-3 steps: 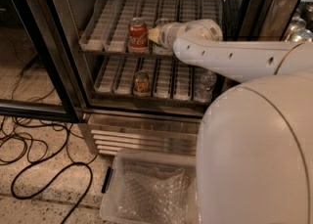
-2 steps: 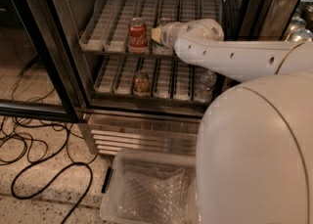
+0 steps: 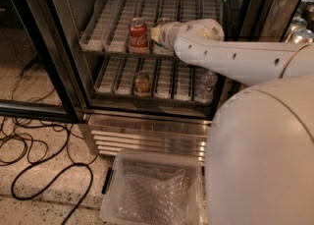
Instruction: Pick 7up can from middle shelf of fridge
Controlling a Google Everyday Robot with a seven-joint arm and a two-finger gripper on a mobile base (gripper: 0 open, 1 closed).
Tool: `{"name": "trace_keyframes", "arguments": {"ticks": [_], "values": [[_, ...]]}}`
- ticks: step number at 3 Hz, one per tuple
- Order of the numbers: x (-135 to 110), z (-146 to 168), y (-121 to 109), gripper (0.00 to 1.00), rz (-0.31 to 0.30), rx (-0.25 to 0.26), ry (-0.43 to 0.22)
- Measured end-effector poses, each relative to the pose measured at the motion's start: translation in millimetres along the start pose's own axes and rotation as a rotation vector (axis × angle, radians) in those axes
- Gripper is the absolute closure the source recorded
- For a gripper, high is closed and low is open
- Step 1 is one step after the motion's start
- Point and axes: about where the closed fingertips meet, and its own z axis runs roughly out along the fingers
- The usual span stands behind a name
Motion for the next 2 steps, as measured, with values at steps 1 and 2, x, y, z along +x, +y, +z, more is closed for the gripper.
{"name": "trace_keyframes", "arguments": {"ticks": [1,2], "values": [[-22.7,-16.0,17.6,1.00,0.050,-0.036,-0.033],[-41.1,-28.6,26.5,1.00,0.048,-0.051,-0.063]]}}
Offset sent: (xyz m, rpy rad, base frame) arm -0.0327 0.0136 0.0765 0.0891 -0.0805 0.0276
